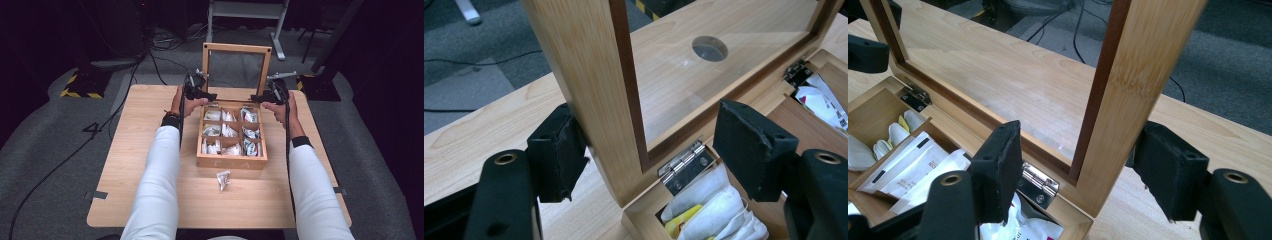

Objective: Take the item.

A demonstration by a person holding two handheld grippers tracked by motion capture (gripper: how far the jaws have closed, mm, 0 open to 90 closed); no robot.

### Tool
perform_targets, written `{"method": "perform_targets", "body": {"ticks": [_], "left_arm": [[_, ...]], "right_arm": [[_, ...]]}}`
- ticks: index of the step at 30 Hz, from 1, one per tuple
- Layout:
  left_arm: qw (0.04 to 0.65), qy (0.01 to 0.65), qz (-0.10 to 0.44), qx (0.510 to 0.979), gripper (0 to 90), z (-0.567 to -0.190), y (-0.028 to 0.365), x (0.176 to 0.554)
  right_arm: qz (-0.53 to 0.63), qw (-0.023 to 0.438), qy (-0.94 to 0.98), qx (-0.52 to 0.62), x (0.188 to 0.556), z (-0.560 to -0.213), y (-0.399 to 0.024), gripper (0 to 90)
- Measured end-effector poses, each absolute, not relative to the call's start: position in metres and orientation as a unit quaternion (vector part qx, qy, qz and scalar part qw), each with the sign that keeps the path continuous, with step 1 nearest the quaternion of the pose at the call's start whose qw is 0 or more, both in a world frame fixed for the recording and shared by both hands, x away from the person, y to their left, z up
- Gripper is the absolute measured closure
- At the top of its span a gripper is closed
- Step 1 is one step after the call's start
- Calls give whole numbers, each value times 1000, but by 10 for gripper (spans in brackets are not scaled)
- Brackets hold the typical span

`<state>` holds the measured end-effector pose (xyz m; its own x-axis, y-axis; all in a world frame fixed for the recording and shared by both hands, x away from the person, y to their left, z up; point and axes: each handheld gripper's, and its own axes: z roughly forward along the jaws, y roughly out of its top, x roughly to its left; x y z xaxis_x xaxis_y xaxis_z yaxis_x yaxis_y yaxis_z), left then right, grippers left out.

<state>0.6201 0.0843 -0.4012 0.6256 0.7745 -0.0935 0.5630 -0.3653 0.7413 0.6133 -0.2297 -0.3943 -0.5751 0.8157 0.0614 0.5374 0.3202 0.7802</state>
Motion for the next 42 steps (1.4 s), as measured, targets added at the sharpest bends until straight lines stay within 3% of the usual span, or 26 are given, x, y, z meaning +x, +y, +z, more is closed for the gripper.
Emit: {"method": "perform_targets", "body": {"ticks": [7,10,13,21,27,39,42], "left_arm": [[391,421,132,808,389,-399,88,619],[395,426,137,802,464,-398,91,616],[399,422,139,802,477,-397,93,612],[404,406,141,808,477,-390,96,602],[455,398,155,781,484,-379,105,588],[464,381,168,782,453,-363,112,573],[464,377,173,783,410,-358,113,567]], "right_arm": [[392,181,795,427,612,-391,-228,379],[391,183,795,426,610,-389,-229,402],[392,189,797,419,607,-388,-232,459],[433,198,779,408,594,-379,-239,499],[446,209,775,397,586,-369,-240,512],[458,210,770,391,573,-366,-248,475],[458,207,769,395,570,-364,-253,420]]}}
